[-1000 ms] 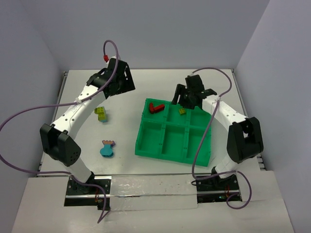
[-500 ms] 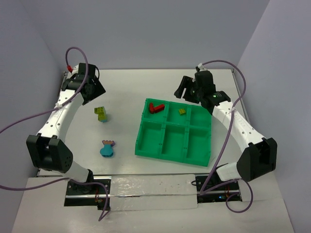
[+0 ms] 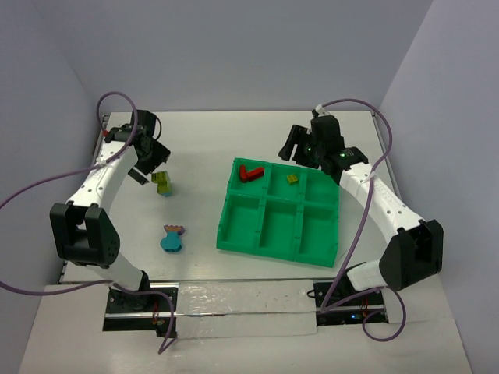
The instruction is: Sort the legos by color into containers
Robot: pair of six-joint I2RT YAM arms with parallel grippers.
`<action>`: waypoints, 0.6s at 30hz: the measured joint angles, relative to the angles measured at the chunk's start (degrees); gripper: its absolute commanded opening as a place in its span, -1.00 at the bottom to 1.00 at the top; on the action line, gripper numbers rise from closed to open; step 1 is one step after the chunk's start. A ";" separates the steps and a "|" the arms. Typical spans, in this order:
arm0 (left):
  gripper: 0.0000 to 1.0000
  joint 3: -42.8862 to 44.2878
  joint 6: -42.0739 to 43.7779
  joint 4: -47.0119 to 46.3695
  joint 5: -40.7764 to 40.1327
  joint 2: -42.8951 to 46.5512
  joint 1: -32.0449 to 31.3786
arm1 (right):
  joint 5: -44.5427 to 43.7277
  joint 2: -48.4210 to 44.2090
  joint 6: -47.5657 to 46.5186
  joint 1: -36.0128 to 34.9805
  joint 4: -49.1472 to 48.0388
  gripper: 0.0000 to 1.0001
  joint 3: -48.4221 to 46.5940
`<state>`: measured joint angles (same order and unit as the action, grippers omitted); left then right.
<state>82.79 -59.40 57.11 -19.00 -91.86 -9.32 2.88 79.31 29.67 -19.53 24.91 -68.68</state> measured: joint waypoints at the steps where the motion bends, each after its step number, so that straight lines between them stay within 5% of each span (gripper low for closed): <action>1: 0.68 -0.05 -1.65 0.28 0.46 -0.02 0.01 | 0.09 0.01 0.00 -0.07 0.01 0.49 0.01; 18: 0.59 0.74 -19.78 2.35 5.55 -11.90 3.67 | 1.00 -0.25 -0.53 -0.17 0.13 0.49 1.13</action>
<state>83.53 -79.18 59.46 -13.45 -103.77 -5.65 3.88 79.07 29.15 -19.70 25.04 -67.55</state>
